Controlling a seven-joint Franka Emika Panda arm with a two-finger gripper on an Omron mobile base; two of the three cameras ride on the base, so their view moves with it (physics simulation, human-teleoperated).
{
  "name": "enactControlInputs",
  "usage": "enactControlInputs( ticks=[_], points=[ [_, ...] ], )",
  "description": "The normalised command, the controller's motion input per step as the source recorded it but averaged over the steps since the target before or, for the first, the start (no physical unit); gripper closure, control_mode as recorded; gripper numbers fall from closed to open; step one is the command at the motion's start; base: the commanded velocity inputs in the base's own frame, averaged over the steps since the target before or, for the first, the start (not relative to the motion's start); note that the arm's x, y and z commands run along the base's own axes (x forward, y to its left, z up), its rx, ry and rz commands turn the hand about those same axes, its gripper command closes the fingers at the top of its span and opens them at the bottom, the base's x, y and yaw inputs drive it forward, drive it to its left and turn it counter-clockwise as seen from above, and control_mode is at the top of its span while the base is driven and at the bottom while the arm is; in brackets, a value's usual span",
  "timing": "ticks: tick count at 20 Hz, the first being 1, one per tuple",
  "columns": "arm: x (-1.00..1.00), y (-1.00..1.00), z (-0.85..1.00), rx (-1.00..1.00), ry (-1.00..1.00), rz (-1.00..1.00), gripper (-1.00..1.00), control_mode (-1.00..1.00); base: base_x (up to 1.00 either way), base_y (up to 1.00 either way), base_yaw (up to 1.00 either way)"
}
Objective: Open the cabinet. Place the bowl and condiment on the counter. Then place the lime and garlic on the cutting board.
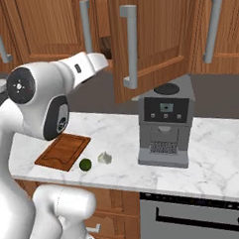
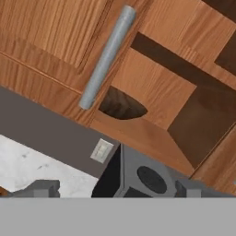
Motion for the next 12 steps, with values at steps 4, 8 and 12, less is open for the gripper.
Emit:
enactControlInputs(
  ticks=[4,8,12],
  points=[
    [0.45,0.0,-0.13,0.0,0.13,-0.06,-1.0,-1.0,0.0,0.0,0.0],
    [0.45,0.0,-0.12,-0.03,0.07,-0.12,-1.0,-1.0,0.0,0.0,0.0],
    [0.37,0.0,-0.1,-0.03,0.05,-0.17,-1.0,-1.0,0.0,0.0,0.0]
  ],
)
